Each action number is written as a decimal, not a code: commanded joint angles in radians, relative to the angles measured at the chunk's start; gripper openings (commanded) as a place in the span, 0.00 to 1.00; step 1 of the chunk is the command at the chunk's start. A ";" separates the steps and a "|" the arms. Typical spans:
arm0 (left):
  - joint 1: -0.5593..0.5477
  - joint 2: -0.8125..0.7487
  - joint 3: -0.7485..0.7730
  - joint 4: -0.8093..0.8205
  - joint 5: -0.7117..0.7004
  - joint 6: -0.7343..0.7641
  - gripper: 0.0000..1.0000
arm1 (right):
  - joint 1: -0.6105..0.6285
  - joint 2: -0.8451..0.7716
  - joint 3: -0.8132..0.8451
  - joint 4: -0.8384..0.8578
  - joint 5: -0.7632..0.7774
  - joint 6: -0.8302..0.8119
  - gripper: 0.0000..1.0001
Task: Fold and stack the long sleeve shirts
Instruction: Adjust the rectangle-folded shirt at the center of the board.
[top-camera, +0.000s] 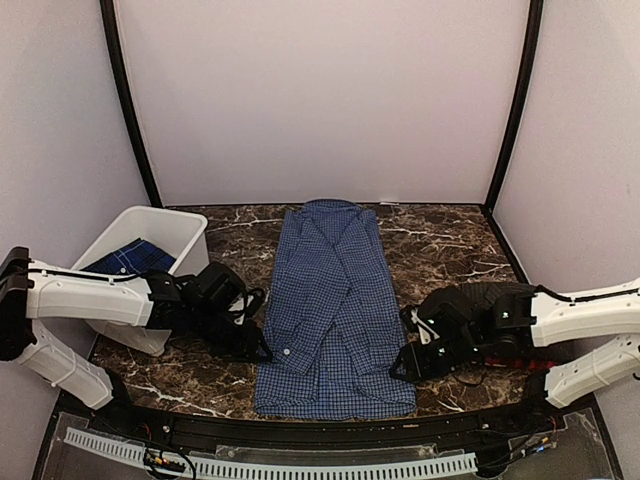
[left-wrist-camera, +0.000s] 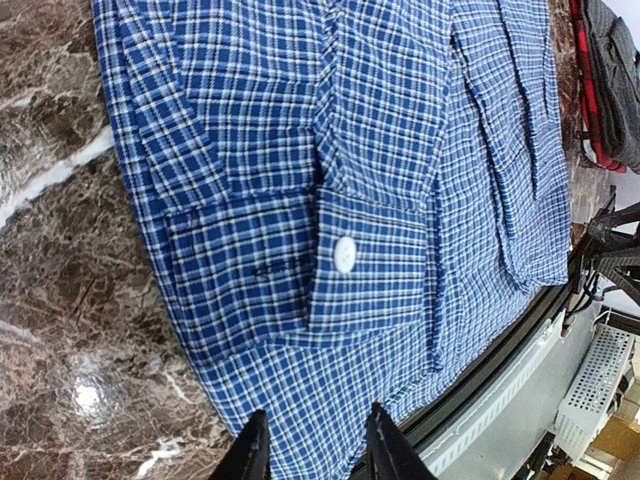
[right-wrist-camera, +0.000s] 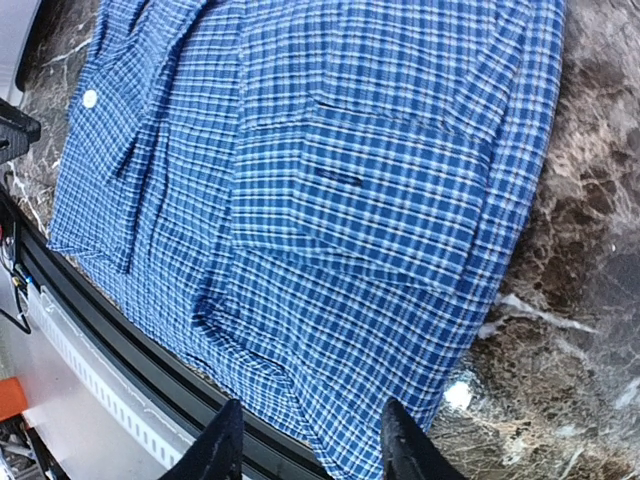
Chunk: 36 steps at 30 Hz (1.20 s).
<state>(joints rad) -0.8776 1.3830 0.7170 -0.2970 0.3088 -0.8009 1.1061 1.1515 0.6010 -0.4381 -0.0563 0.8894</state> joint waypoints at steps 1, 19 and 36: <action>-0.009 -0.041 0.007 0.000 0.006 0.001 0.31 | 0.024 0.039 0.066 0.038 -0.040 -0.039 0.40; -0.009 -0.052 -0.005 -0.033 -0.025 0.007 0.30 | 0.231 0.529 0.433 -0.169 0.212 -0.114 0.26; -0.009 -0.024 0.018 -0.044 -0.025 0.034 0.30 | 0.285 0.549 0.538 -0.224 0.310 -0.166 0.00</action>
<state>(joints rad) -0.8822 1.3590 0.7170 -0.3130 0.2909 -0.7887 1.3666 1.7561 1.1133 -0.6670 0.2329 0.7601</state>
